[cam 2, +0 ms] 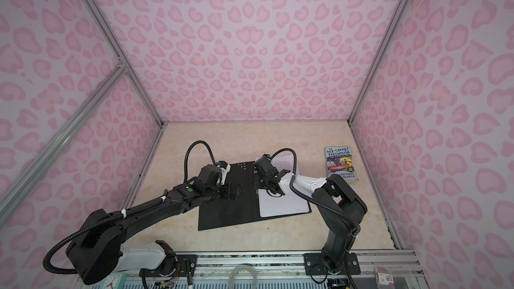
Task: Put the files into the folder
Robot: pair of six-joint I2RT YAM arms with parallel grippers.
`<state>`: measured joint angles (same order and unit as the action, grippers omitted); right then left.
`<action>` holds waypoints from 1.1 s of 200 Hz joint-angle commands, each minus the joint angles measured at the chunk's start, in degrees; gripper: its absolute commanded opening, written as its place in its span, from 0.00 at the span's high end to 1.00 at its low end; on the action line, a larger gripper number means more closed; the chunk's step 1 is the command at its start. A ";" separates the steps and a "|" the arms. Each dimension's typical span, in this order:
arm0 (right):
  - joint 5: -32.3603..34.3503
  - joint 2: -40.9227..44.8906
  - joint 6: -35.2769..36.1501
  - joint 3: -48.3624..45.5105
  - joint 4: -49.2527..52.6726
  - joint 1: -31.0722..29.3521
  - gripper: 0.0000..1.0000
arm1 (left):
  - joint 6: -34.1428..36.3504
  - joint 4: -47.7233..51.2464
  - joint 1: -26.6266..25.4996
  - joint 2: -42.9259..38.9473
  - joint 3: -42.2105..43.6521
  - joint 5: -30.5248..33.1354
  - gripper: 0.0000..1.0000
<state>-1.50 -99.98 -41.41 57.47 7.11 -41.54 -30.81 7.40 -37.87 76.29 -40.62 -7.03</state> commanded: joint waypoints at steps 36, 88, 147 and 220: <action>0.99 0.58 5.66 3.95 4.70 0.08 0.60 | -3.43 -3.53 2.67 2.14 0.98 -5.58 0.03; -9.13 -2.51 10.99 9.58 6.24 3.96 0.55 | -4.70 -6.47 4.81 3.44 2.21 -8.88 0.03; -14.42 -8.30 16.82 16.21 8.78 7.57 0.48 | -5.14 -6.56 6.22 4.81 2.32 -8.72 0.03; -19.50 -14.86 18.48 19.89 9.52 8.40 0.48 | -4.79 -6.20 6.23 5.40 2.04 -8.18 0.03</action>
<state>-18.55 -113.43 -24.16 76.88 16.16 -32.95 -35.88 2.37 -31.66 81.19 -38.44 -15.18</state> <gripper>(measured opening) 0.523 0.975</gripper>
